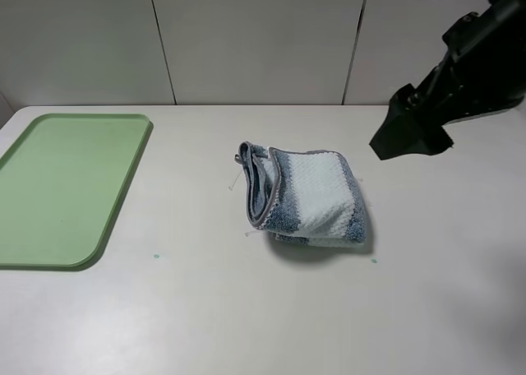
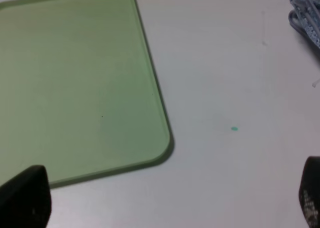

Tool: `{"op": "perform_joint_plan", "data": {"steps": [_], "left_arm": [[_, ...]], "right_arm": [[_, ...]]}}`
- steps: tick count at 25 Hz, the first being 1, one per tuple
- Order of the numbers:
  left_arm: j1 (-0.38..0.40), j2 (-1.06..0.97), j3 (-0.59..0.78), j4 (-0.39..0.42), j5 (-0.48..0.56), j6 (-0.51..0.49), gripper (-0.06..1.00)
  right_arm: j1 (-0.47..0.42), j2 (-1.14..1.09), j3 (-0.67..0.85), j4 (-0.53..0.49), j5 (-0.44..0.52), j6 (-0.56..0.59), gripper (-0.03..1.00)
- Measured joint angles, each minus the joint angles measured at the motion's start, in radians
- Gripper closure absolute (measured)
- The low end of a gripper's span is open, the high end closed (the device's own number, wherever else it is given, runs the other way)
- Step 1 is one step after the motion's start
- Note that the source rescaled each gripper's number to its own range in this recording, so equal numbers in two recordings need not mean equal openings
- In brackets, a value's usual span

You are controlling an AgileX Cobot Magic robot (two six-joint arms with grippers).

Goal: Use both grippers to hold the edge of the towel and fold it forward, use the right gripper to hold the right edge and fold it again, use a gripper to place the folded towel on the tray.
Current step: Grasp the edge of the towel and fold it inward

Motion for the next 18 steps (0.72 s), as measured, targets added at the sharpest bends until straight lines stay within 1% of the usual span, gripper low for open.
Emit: {"op": "perform_joint_plan", "data": {"steps": [4, 8, 11, 18], "left_arm": [[0.0, 0.0, 0.0, 0.0, 0.0, 0.0, -0.05], [0.0, 0.0, 0.0, 0.0, 0.0, 0.0, -0.05], [0.0, 0.0, 0.0, 0.0, 0.0, 0.0, -0.05], [0.0, 0.0, 0.0, 0.0, 0.0, 0.0, -0.05]], "right_arm": [[0.0, -0.056, 0.001, -0.04, 0.093, -0.001, -0.03], [0.0, -0.112, 0.035, -0.064, 0.128, 0.007, -0.03], [-0.007, -0.157, 0.084, -0.064, 0.123, 0.017, -0.03], [-0.113, -0.289, 0.248, -0.029, 0.051, 0.019, -0.03]]}}
